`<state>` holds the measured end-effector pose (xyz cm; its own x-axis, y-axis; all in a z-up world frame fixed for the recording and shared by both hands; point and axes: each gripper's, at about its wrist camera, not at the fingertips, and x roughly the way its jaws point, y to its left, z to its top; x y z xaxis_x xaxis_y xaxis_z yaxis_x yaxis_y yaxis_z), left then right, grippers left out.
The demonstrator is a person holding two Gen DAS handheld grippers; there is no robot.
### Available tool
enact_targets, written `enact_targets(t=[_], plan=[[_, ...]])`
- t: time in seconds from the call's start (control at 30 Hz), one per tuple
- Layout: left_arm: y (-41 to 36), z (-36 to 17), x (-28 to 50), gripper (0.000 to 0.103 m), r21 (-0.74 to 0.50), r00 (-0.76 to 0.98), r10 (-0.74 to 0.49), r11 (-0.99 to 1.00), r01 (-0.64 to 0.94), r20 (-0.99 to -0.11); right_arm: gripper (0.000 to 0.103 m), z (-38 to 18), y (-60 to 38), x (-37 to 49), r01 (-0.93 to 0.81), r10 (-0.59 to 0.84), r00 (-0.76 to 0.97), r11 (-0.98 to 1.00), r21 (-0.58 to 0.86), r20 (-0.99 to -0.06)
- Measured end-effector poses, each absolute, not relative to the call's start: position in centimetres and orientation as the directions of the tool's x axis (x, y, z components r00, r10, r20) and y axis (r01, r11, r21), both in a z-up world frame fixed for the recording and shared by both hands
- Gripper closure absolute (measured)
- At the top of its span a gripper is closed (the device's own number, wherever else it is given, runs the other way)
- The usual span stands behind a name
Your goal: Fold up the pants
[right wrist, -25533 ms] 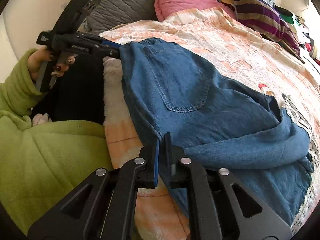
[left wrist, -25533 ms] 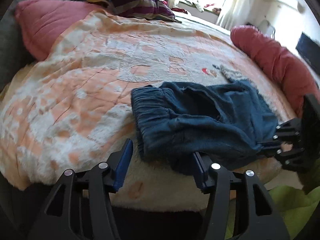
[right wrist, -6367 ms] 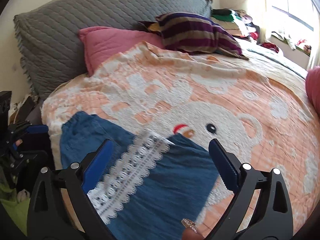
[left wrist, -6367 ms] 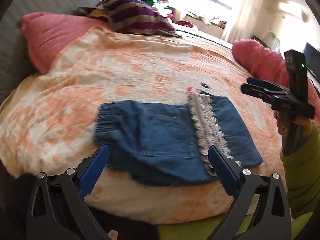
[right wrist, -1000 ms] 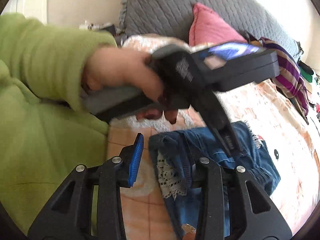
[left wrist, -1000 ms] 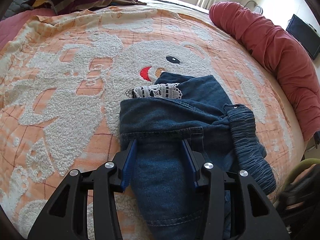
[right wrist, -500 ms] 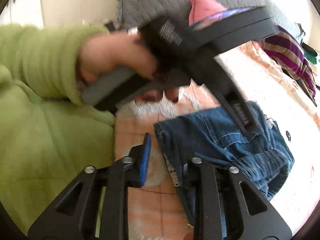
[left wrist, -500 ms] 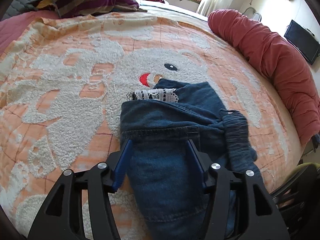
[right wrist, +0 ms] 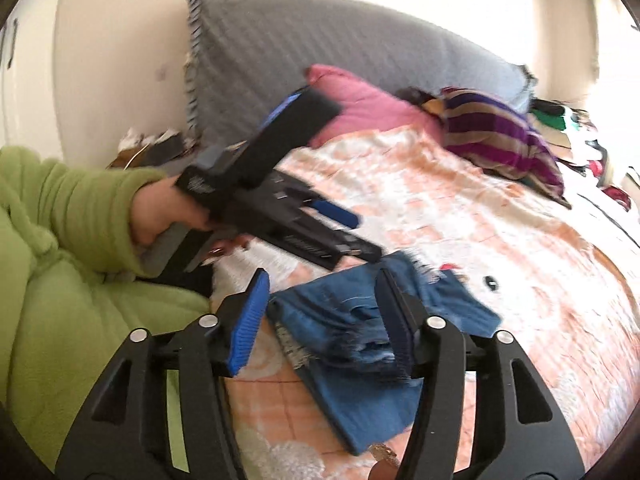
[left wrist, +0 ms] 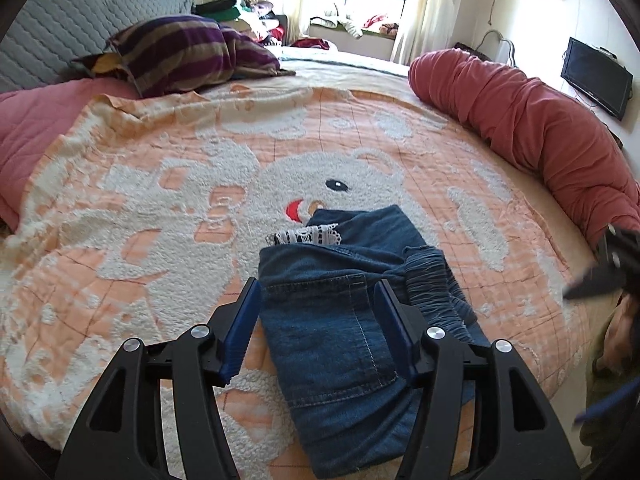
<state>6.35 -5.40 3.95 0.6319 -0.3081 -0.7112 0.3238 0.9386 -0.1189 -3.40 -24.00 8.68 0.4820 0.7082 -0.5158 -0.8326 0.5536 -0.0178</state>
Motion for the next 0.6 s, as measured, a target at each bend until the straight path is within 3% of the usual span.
enact_targets(t=[0.3,0.33,0.4,0.6], plan=[[-5.2,5.0,5.2,0.046,-0.103,0.655,-0.302,0.94,0.325,-0.692,0.037,8.8,-26.6,-1.0,-0.739,0.661,0.571,0.672,0.046,-0.487],[-5.1,5.1,5.2,0.041,-0.104,0.656,-0.303,0.94,0.324,-0.691,0.035,8.7,-26.8,-1.0,-0.733,0.656,0.577,0.678,0.044,-0.487],[-5.0,5.2,5.0,0.011,-0.095,0.667,-0.288,0.946,0.311,-0.687,0.032,8.6,-26.8,-0.8,-0.725,0.647,0.587,0.687,0.039,-0.486],[-4.5,5.5,4.6,0.011,-0.093,0.679,-0.278,0.951,0.296,-0.68,0.022,8.4,-27.1,-0.1,-0.685,0.615,0.62,0.727,0.046,-0.487]])
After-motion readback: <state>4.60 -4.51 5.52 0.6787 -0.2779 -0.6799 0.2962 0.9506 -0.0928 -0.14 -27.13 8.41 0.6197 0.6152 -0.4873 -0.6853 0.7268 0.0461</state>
